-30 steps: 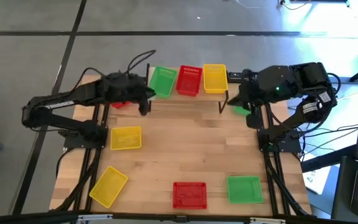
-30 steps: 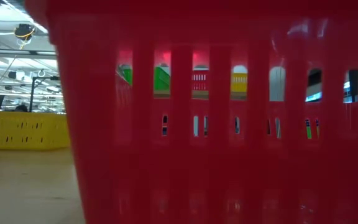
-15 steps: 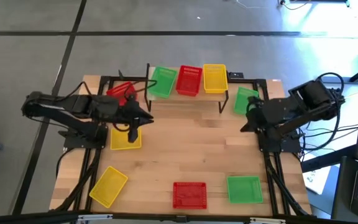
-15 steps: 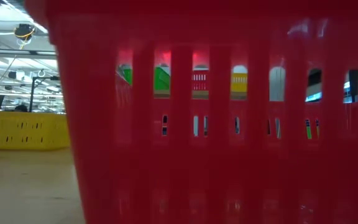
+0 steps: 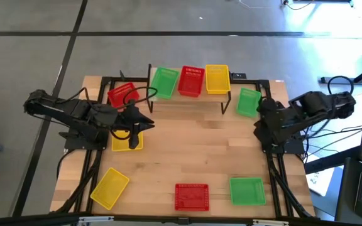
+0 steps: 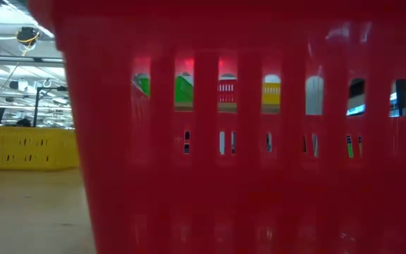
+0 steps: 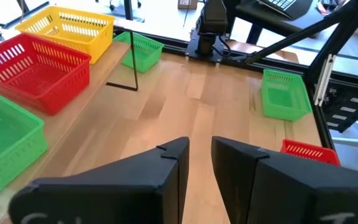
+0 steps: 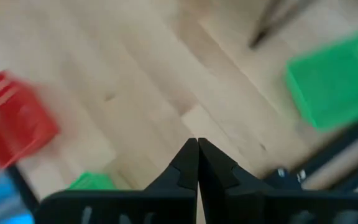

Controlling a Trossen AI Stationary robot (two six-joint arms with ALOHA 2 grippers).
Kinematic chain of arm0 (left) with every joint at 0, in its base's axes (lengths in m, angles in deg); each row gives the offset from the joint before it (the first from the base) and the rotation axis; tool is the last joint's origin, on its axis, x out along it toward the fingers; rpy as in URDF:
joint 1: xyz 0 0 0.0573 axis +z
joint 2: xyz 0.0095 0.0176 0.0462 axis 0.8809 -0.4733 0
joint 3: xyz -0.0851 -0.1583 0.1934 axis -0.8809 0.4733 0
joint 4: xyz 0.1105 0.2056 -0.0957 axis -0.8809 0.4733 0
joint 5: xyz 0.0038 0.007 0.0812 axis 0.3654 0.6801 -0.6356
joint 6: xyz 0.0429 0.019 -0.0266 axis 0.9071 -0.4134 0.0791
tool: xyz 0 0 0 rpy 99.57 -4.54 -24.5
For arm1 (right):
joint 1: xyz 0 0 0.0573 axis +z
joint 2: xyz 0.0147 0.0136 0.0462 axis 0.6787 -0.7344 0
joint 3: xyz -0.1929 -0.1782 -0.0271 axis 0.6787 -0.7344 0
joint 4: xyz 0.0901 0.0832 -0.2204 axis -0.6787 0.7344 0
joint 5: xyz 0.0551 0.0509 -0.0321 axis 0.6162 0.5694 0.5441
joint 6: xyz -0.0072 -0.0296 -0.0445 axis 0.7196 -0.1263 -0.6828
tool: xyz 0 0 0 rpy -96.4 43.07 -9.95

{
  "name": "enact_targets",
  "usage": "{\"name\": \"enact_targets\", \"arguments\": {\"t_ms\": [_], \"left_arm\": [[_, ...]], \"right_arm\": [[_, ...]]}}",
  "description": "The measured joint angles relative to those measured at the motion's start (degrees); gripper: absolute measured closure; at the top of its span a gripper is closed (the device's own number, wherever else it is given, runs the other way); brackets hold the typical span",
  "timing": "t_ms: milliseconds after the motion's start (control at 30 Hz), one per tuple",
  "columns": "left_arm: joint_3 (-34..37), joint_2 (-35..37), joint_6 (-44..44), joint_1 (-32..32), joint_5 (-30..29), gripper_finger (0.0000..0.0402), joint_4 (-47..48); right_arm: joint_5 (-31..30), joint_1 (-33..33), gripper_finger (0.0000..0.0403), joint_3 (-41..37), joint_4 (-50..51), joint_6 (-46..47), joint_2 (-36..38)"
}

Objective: Stack baskets on shelf by color
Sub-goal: Stack the top green bin on top of the green bin on the shelf

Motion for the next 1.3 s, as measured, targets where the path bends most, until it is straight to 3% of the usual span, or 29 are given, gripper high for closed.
{"name": "enact_targets", "arguments": {"t_ms": [200,500,767,1100,1300], "left_arm": [[0.01,0.00,0.18,0.02,0.01,0.0342,0.01],[0.00,0.02,0.19,0.07,0.04,0.0342,0.00],[0.00,0.02,0.12,0.07,0.07,0.0342,-0.01],[0.01,0.02,-1.78,0.07,0.09,0.0342,-0.03],[0.01,0.02,-1.78,0.07,0.09,0.0342,-0.05]], "right_arm": [[-0.05,-6.49,0.0401,-11.15,0.10,7.41,3.65],[0.28,-18.62,0.0352,-18.20,-1.62,-1.62,3.45],[1.07,-30.96,0.0288,-18.85,-6.30,-25.70,-0.84],[5.98,-41.13,0.0285,-18.86,-8.09,-58.69,-8.28],[8.31,-44.69,0.0285,-18.87,-13.49,-69.15,-8.16]]}}
